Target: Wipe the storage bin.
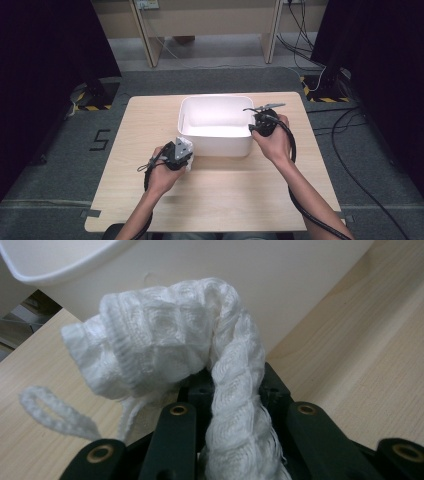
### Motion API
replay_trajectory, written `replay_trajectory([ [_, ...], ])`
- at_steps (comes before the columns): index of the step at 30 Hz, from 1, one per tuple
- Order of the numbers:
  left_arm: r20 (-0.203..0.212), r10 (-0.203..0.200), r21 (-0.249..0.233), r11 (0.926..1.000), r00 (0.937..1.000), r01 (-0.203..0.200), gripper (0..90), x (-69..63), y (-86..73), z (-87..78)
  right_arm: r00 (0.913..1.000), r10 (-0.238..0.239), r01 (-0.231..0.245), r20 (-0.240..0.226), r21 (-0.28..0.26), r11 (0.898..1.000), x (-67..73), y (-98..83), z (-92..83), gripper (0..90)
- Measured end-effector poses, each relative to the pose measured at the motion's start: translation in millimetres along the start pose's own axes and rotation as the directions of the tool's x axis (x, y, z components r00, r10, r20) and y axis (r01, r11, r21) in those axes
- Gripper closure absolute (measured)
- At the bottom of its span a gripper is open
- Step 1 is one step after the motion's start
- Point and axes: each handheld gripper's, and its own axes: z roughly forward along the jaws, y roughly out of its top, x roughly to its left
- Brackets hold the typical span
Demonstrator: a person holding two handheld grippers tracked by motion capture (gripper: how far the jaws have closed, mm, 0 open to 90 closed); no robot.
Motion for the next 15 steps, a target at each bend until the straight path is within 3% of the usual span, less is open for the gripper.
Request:
replay_trajectory([
  [15,0.017,-0.010,0.060,0.9981,0.9998,0.009,73.9,-4.1,-11.1,20.1,1.0000,0.002,-0.002,-0.002,-0.003,1.000,0.2,-0.1,0.2,72.2],
])
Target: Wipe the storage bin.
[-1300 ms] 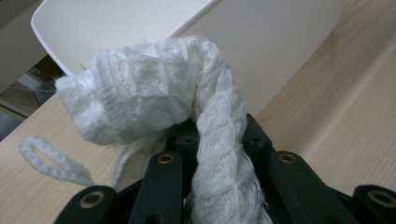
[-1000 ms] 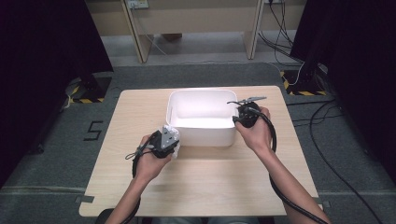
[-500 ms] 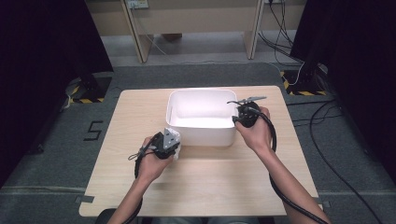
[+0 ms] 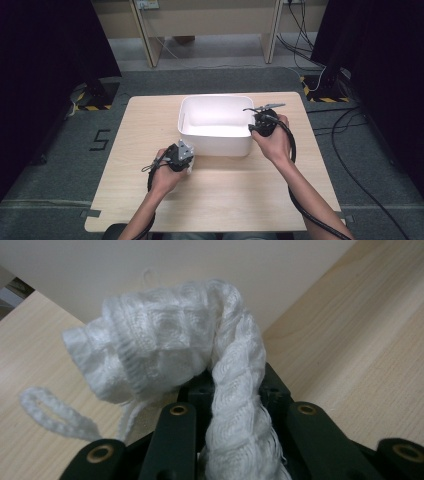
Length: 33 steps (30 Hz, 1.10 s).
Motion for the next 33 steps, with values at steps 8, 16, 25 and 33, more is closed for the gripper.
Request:
replay_trajectory([
  [8,0.006,0.004,0.007,1.0000,1.0000,-0.004,73.9,-3.4,0.2,4.1,1.0000,0.001,-0.001,0.002,0.000,1.000,0.2,0.0,0.0,72.1],
  [16,0.007,-0.004,-0.006,1.0000,1.0000,0.004,73.9,-7.3,3.5,5.9,1.0000,0.000,0.000,0.003,-0.001,1.000,0.5,-0.1,0.0,72.1],
  [25,0.018,-0.012,-0.021,0.9997,0.9998,0.012,74.0,-8.7,9.1,4.8,1.0000,0.001,-0.001,0.004,-0.001,1.000,1.1,0.0,0.2,72.1],
  [33,0.009,-0.021,-0.052,0.9984,0.9997,0.021,74.0,-8.5,14.3,-1.9,1.0000,-0.001,0.001,0.003,-0.004,1.000,0.9,-0.2,0.3,72.0],
])
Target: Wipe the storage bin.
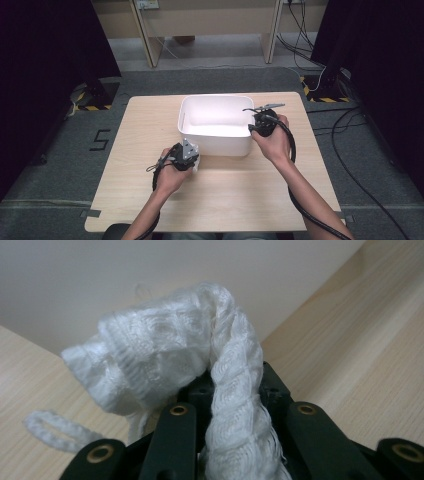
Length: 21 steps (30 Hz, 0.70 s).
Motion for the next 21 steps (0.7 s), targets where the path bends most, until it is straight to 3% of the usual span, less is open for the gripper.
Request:
replay_trajectory([
  [12,-0.015,-0.014,-0.056,0.9983,0.9998,0.013,74.1,7.8,16.3,-18.9,1.0000,0.000,0.000,0.001,0.000,1.000,0.8,0.2,0.4,71.9],
  [21,-0.033,-0.001,-0.074,0.9973,0.9994,-0.002,74.1,10.1,26.7,-27.4,1.0000,-0.008,0.008,0.002,0.000,1.000,0.3,0.7,0.9,71.9],
])
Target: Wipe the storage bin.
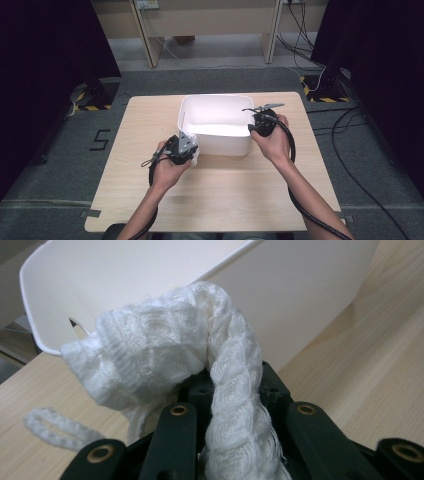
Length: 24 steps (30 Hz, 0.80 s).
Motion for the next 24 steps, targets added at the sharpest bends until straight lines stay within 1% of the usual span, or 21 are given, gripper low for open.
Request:
replay_trajectory([
  [5,-0.004,0.010,-0.003,0.9999,0.9999,-0.010,74.1,-1.4,4.3,-1.0,1.0000,0.001,-0.001,0.000,0.001,1.000,-0.4,0.2,0.2,71.9],
  [8,0.001,0.015,-0.005,0.9999,0.9999,-0.015,74.1,-3.2,7.4,-1.4,1.0000,0.001,-0.001,0.000,0.000,1.000,-0.2,0.3,0.3,71.9],
  [9,0.002,0.024,-0.002,0.9997,0.9997,-0.024,74.1,-3.3,8.6,-1.5,1.0000,0.000,0.000,0.001,0.000,1.000,0.0,0.3,0.3,71.9],
  [13,0.004,0.029,-0.006,0.9996,0.9996,-0.029,74.1,-5.7,11.6,-1.1,1.0000,0.000,0.000,0.001,0.000,1.000,-0.1,0.3,0.2,71.8],
  [14,0.001,0.036,-0.004,0.9993,0.9993,-0.036,74.1,-5.8,11.9,-0.9,1.0000,0.000,0.000,0.001,0.000,1.000,-0.1,0.3,0.3,71.9],
  [24,0.001,0.046,0.018,0.9988,0.9989,-0.046,74.1,-8.0,8.4,4.9,1.0000,-0.001,0.001,-0.002,-0.002,1.000,1.1,0.2,0.2,71.4],
])
